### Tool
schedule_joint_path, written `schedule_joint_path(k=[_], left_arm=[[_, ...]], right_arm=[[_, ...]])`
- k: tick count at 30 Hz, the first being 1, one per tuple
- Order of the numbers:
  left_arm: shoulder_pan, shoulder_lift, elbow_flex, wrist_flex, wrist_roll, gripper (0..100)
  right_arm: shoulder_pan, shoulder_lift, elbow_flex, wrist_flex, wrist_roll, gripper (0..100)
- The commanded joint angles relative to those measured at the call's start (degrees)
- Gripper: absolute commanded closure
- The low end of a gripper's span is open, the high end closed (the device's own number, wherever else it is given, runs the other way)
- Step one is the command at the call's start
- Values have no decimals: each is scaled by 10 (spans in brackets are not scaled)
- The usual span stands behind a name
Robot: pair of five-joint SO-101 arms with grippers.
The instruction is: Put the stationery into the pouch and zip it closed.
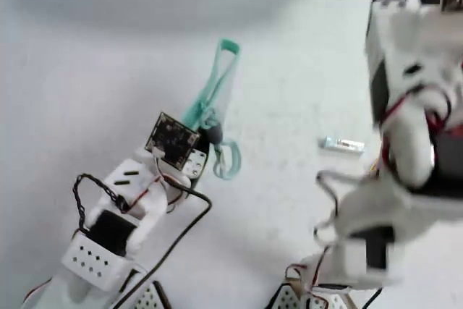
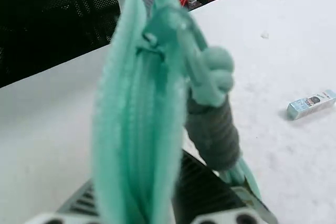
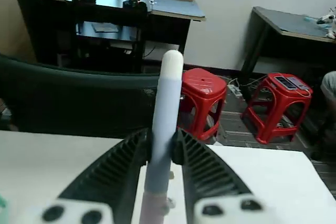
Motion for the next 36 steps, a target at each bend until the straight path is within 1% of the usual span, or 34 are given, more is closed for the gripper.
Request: schedule_joint_path(k=[1, 6, 9, 11, 15, 22, 27, 30, 33, 36], left_arm=[[-7, 11, 1, -4, -9, 976], [-8, 10, 1, -4, -9, 976], [-8, 10, 1, -4, -8, 976], [-8, 10, 1, -3, -8, 976], [-8, 10, 1, -3, -8, 976], [-8, 10, 0, -3, -8, 976], [-8, 10, -1, -3, -9, 976], [-8, 10, -2, -4, -11, 976], [-8, 10, -3, -4, -11, 976], [-8, 10, -3, -6, -11, 976]], right_arm=[[-65, -140, 182, 0, -5, 982], [-154, -284, 372, -22, -5, 981], [-181, -343, 473, -60, -6, 981], [-190, -377, 547, -105, -8, 981], [-193, -435, 704, -261, -6, 981], [-203, -493, 960, -618, -5, 981], [-261, -491, 1046, -827, -4, 981], [-297, -483, 1068, -933, 27, 981], [-325, -437, 1079, -1016, 55, 981], [-340, -370, 1079, -1076, 63, 981]])
